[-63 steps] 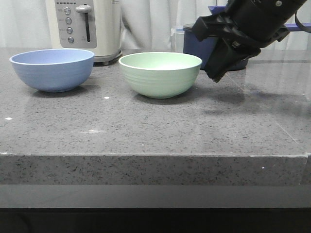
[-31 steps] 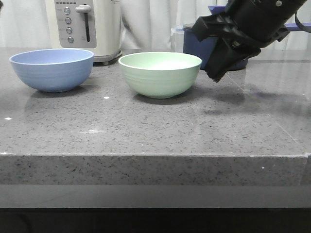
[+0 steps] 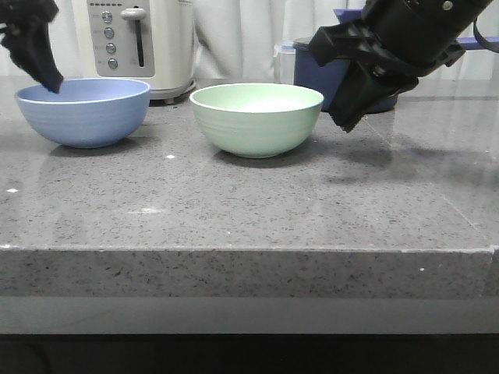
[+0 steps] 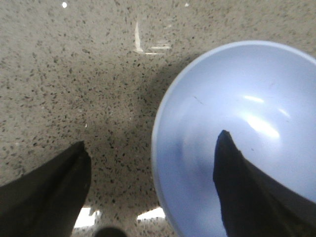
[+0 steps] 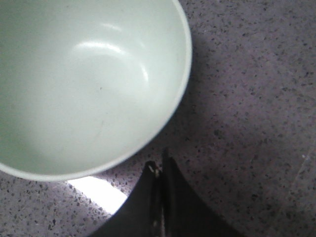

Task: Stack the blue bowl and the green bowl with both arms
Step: 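Lower the left gripper onto the light blue bowl rim and grasp, then lift the light blue bowl with the left gripper over the green bowl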

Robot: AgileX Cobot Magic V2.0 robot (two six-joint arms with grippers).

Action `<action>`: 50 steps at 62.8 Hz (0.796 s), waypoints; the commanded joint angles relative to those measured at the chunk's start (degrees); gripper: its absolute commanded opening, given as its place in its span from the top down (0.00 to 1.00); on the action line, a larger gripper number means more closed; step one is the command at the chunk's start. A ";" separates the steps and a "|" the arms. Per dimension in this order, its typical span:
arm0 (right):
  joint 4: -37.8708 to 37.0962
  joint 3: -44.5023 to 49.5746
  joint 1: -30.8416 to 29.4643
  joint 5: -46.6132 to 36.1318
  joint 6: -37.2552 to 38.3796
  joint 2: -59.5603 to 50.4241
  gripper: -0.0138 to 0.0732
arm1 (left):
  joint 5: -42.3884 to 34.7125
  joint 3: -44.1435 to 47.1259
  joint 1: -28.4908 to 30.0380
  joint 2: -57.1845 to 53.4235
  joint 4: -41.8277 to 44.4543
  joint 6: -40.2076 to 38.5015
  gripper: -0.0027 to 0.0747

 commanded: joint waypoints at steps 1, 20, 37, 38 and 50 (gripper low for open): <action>1.00 -1.39 -0.06 -2.66 -0.53 -2.03 0.92 | -3.48 -2.01 0.06 -1.01 -1.34 -0.38 0.30; 1.00 -1.39 -0.06 -2.66 -0.53 -2.03 0.92 | -3.48 -2.01 0.06 0.22 -1.93 -0.38 0.60; 1.00 -1.39 -0.06 -2.66 -0.53 -2.03 0.92 | -3.60 -2.01 0.06 0.22 -1.91 -0.38 0.90; 1.00 -1.39 -0.06 -2.66 -0.53 -2.03 0.92 | -3.60 -2.01 0.06 0.22 -1.91 -0.38 0.92; 1.00 -1.39 -0.06 -2.66 -0.53 -2.03 0.92 | -0.38 -4.77 -1.15 -1.21 -1.91 -0.26 0.99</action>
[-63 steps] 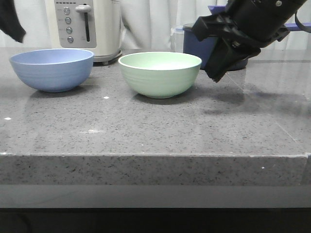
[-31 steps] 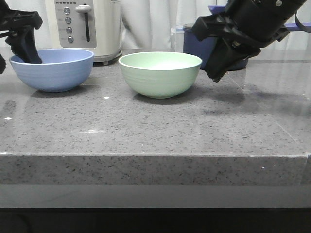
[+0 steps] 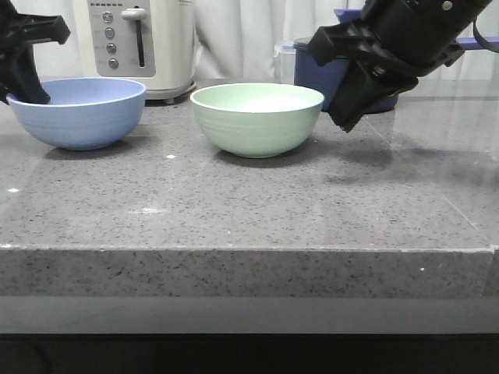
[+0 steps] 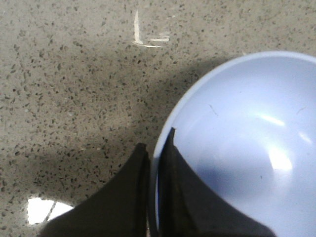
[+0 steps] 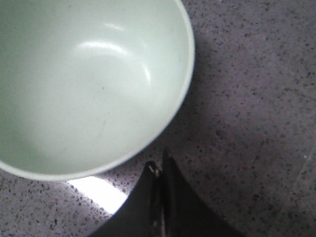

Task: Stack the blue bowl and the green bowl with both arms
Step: 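Lift the light blue bowl with the left gripper over the green bowl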

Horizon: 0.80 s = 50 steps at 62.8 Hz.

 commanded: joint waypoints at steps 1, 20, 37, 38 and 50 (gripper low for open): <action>1.00 -1.39 -0.06 -2.66 -0.53 -2.03 0.92 | 0.04 -4.09 -1.29 -3.86 -0.87 0.12 0.99; 1.00 -1.39 -0.06 -2.66 -0.53 -2.03 0.92 | 4.35 -16.26 -12.25 -4.02 -0.87 0.67 0.99; 1.00 -1.39 -0.06 -2.66 -0.53 -2.03 0.92 | 4.47 -23.59 -20.10 1.55 -0.87 0.67 0.99; 1.00 -1.39 -0.06 -2.66 -0.53 -2.03 0.92 | 4.47 -23.72 -20.64 1.81 -0.87 0.67 0.99; 1.00 -1.39 -0.06 -2.66 -0.53 -2.03 0.92 | 4.85 -24.62 -23.09 4.70 -0.75 0.67 0.99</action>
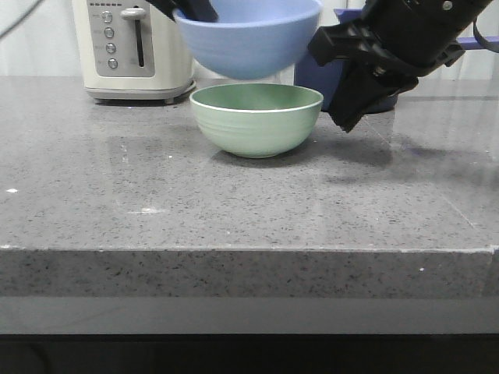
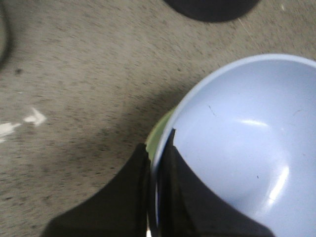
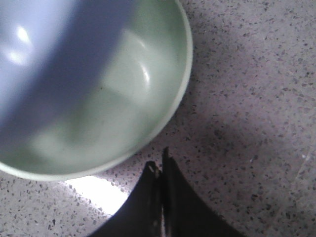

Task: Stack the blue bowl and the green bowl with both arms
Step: 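Lift the light blue bowl with the left gripper over the green bowl, then lower the blue bowl into the green bowl and open the left gripper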

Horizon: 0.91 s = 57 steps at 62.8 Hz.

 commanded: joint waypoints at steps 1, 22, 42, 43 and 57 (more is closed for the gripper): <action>1.00 -1.39 -0.06 -2.66 -0.53 -2.03 0.92 | -2.19 -2.17 -1.08 -1.74 -0.89 -0.06 0.99; 1.00 -1.39 -0.06 -2.66 -0.53 -2.03 0.92 | -2.00 -2.17 -1.08 -0.39 -0.06 -0.06 0.99; 1.00 -1.39 -0.06 -2.66 -0.53 -2.03 0.92 | -1.90 -2.17 -1.08 -0.39 0.68 -0.06 0.98; 1.00 -1.39 -0.06 -2.66 -0.53 -2.03 0.92 | -1.90 -2.17 -1.08 -0.39 0.68 -0.06 0.97; 1.00 -1.39 -0.06 -2.66 -0.53 -2.03 0.92 | -2.12 -2.17 -1.08 -0.39 0.38 -0.06 0.63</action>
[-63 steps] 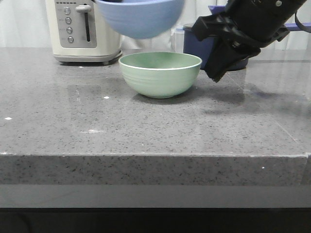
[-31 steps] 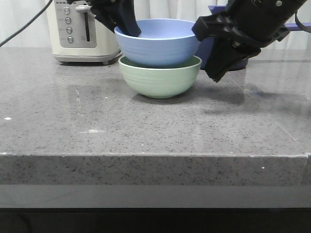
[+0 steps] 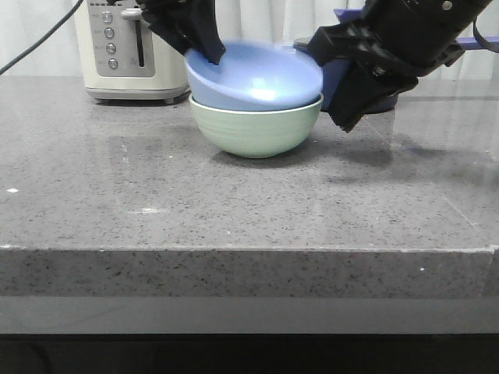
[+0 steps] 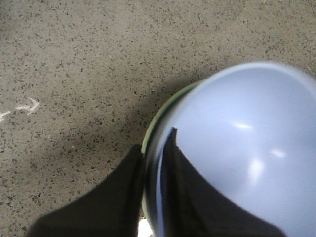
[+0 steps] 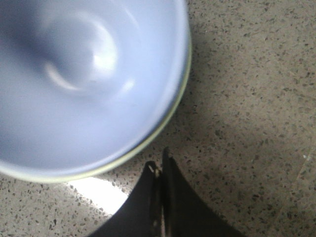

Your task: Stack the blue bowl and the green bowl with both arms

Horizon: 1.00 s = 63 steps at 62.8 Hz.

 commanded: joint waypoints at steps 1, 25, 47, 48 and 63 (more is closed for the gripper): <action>1.00 -1.39 -0.06 -2.66 -0.53 -2.03 0.92 | -2.92 -1.96 -0.36 -2.89 -1.24 -0.16 0.60; 1.00 -1.39 -0.06 -2.66 -0.53 -2.03 0.92 | -2.68 -2.01 -0.36 -6.19 -0.93 -0.16 0.45; 1.00 -1.39 -0.06 -2.66 -0.53 -2.03 0.92 | -1.56 5.18 -0.52 -19.45 2.33 -1.21 0.45; 1.00 -1.39 -0.06 -2.66 -0.53 -2.03 0.92 | -1.56 5.94 -0.52 -20.50 2.66 -1.34 0.45; 1.00 -1.39 -0.06 -2.66 -0.53 -2.03 0.92 | -3.09 20.45 -0.52 -33.00 9.34 -5.70 0.45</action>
